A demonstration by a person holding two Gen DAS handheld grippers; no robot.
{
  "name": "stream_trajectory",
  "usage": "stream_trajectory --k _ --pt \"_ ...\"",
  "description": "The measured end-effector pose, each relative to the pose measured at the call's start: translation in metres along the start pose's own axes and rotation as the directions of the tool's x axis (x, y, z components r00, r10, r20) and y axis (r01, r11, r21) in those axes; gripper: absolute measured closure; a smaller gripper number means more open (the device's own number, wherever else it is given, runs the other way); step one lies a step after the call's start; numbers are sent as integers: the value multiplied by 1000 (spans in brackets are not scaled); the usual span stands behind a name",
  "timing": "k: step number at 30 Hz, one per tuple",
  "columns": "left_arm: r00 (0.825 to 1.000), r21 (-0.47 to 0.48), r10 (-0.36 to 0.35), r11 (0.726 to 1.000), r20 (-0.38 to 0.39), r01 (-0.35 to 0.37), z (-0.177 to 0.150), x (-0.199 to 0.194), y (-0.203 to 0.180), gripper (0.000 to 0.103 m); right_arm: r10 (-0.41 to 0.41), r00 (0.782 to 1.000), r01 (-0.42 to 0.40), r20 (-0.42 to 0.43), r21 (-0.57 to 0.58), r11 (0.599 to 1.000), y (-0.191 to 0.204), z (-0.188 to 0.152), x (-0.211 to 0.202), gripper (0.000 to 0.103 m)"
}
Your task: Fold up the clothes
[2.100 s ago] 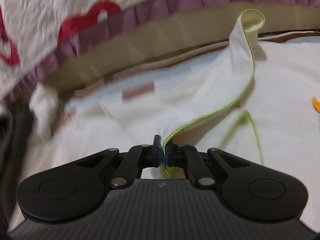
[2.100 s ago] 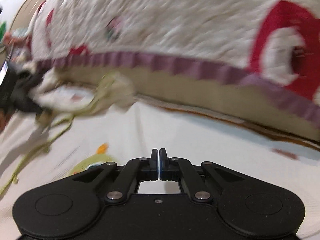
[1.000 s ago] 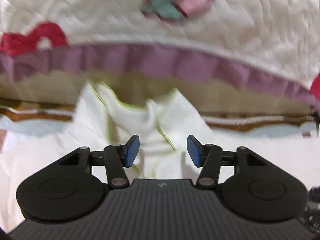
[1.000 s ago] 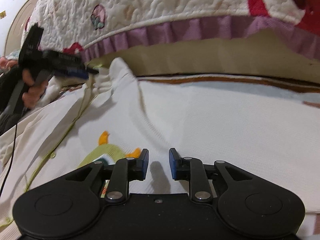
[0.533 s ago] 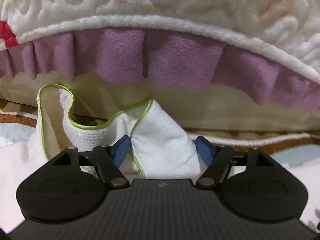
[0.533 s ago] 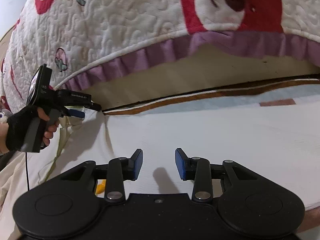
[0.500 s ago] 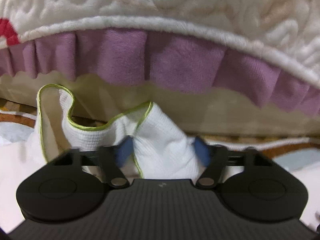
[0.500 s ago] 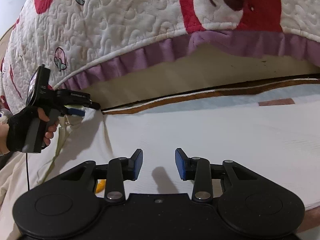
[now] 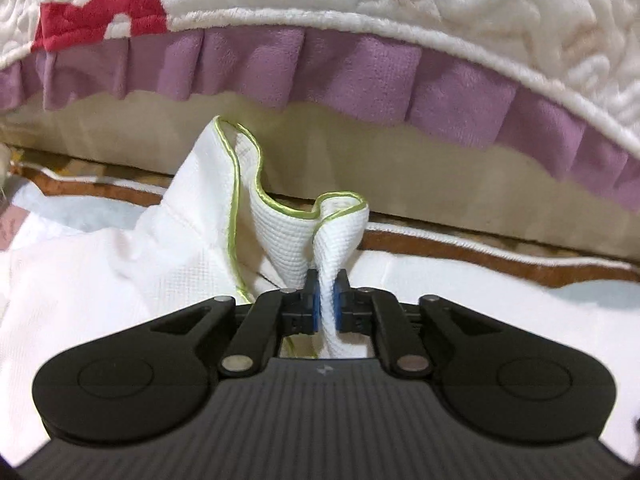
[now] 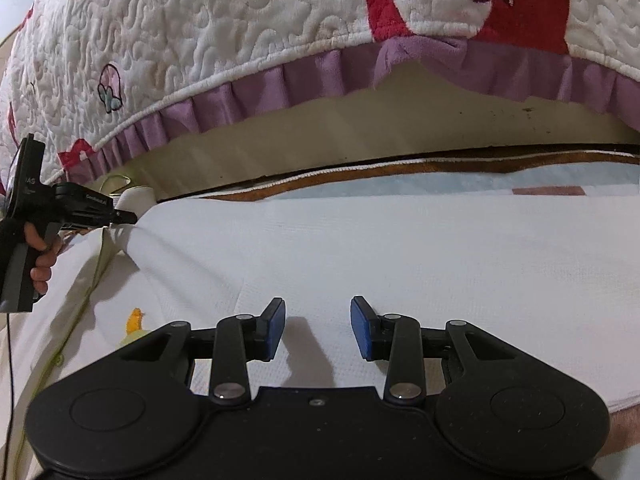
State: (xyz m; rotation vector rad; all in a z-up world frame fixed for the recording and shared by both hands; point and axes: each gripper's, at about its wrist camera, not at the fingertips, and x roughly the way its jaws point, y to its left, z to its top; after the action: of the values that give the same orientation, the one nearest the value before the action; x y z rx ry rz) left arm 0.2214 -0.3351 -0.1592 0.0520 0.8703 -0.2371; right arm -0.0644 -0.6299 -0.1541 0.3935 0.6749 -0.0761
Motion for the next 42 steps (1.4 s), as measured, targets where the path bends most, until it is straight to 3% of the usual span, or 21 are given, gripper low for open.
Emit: stream_trajectory --k 4,8,10,13,14,16,17,18,20,24,28,30,34,39,42 --pt "999 44 37 998 -4 -37 3 15 -11 93 -5 1000 5 -5 -12 1000 1 -1 0 60" --pt "995 210 88 975 -43 -77 18 34 -30 98 0 1000 0 -12 -33 999 4 -2 -5 60" --pt "998 230 63 972 -15 -58 32 29 -36 98 15 1000 -16 -11 -44 999 6 -1 -8 60" --pt "994 234 -8 972 112 -18 46 13 -40 98 49 999 -50 -11 -44 998 8 0 -7 59" --pt "992 222 0 975 124 -28 46 13 -40 98 57 998 -58 -15 -45 997 9 0 -6 58" --pt "992 198 55 977 113 -76 42 21 -37 90 69 997 -70 -23 -50 996 11 -1 -3 58" --pt "992 183 91 977 91 -107 38 26 -35 73 68 997 -70 -28 -58 996 13 -1 -1 58" --pt "991 173 111 978 70 -121 34 27 -32 49 71 997 -73 -30 -62 995 15 -1 0 58" --pt "992 160 117 980 41 -122 27 25 -25 44 85 996 -87 -29 -56 995 16 -1 -1 58" --pt "995 185 94 978 23 -96 9 -8 -5 43 92 996 -92 -7 -61 994 17 0 -7 58" --pt "980 289 198 939 -3 -189 -40 -54 16 42 67 998 -66 3 -86 994 23 0 -10 58" --pt "979 261 196 949 -55 -175 -66 -76 35 42 77 997 -76 6 -72 994 26 0 -13 58" --pt "977 174 177 972 -118 -155 -103 -128 56 42 165 986 -166 -26 -43 985 43 0 -31 58" --pt "969 124 228 969 -96 -216 -124 -190 98 42 268 962 -269 -45 -20 963 85 5 -57 58" --pt "966 117 253 962 -52 -246 -131 -221 136 42 378 924 -370 -63 109 923 115 1 -61 56"
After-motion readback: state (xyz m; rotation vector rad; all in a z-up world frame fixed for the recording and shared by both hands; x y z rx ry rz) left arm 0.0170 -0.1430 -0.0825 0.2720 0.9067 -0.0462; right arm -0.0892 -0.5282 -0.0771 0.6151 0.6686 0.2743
